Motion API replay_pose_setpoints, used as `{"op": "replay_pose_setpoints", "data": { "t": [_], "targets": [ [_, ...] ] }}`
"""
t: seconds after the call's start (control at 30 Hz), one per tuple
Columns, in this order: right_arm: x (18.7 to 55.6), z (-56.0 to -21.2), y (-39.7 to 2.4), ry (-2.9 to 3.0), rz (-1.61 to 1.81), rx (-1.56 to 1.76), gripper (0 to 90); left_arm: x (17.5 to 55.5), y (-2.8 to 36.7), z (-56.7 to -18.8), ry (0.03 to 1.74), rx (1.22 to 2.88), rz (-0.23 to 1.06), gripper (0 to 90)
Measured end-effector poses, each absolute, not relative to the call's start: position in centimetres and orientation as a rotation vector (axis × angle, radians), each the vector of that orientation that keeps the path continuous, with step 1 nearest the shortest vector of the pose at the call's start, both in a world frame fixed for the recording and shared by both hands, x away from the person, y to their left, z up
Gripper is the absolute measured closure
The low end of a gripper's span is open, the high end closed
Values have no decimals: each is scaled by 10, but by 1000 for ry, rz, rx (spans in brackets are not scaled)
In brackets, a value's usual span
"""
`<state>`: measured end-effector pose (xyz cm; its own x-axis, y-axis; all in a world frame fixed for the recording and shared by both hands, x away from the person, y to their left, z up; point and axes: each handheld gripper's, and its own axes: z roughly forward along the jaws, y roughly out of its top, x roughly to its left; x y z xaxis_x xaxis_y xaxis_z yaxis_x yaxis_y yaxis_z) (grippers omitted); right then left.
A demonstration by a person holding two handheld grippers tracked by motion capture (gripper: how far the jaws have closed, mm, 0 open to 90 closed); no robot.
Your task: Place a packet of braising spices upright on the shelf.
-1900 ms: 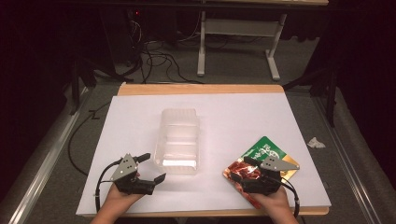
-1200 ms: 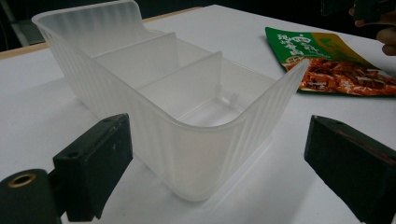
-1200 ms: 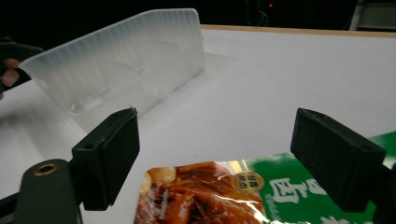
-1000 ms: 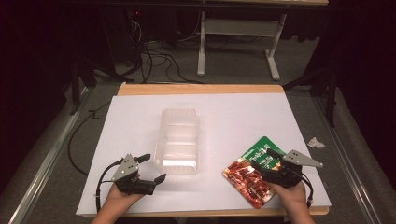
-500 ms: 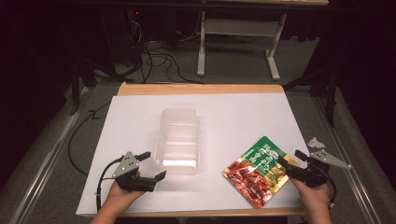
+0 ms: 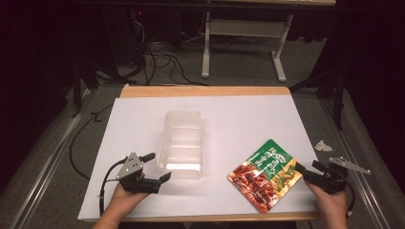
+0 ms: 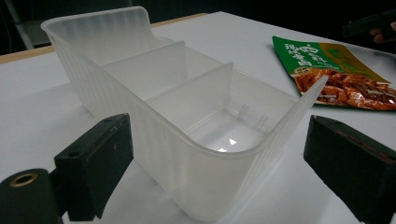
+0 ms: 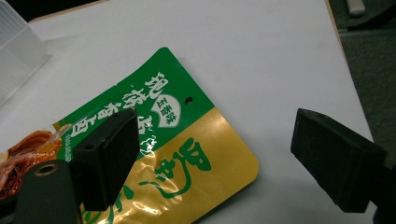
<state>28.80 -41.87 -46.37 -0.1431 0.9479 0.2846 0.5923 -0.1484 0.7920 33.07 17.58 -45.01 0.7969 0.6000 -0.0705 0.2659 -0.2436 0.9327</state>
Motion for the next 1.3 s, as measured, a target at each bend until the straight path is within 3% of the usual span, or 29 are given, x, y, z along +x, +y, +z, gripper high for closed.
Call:
{"op": "replay_pose_setpoints", "data": {
  "t": [0.5, 0.9, 1.3],
  "targets": [
    [293, -476, -427, 1746, 1325, 1946, 295, 330, 174, -450, 650, 1842, 353, 89],
    [293, -475, -428, 1760, 1436, 1928, 391, 330, 174, -451, 650, 1843, 354, 91],
    [297, -472, -414, 1844, 1483, 1846, 414, 327, 174, -451, 643, 1856, 352, 91]
  ]
}}
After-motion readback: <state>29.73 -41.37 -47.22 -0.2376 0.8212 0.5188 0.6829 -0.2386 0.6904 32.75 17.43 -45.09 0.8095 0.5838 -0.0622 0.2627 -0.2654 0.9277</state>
